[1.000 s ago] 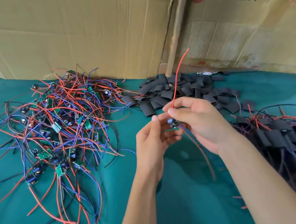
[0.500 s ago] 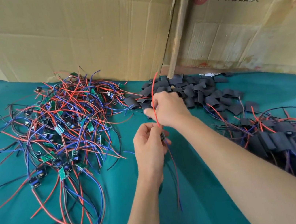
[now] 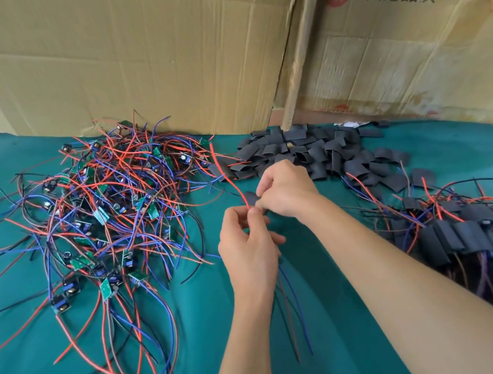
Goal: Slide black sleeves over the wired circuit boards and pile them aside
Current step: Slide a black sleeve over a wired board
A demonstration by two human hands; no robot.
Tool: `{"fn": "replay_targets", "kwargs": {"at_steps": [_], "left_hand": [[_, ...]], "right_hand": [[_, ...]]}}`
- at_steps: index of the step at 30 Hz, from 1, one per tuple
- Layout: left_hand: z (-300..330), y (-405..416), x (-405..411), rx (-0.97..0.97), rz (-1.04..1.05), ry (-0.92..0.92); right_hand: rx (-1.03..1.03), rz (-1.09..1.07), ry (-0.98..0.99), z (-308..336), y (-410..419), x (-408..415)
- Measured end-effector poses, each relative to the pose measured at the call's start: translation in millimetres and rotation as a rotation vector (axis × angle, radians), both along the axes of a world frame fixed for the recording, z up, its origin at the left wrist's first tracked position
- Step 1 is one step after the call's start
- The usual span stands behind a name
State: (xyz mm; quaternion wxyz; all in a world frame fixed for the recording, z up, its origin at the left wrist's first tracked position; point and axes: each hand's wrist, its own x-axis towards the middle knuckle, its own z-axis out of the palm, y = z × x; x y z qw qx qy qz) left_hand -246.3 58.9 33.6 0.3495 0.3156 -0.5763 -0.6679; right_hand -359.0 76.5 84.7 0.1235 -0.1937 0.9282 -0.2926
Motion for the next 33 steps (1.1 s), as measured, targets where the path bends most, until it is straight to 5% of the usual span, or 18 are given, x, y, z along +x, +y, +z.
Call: {"fn": "replay_targets", "kwargs": {"at_steps": [11, 22, 24, 30, 33], "left_hand": [[-2, 7, -3, -0.209, -0.087, -0.196], [0, 7, 1, -0.161, -0.081, -0.114], [1, 8, 1, -0.163, -0.068, -0.12], [2, 14, 1, -0.244, -0.238, -0.167], [2, 15, 2, -0.259, -0.266, -0.167]], "right_hand": [[0.145, 0.163, 0.126, -5, 63, 26], [0.032, 0.156, 0.377, -31, 80, 46], [-0.121, 0.064, 0.351, -35, 86, 45], [-1.041, -0.33, -0.181, -21, 112, 28], [-1.304, -0.39, -0.326, -13, 124, 21]]}}
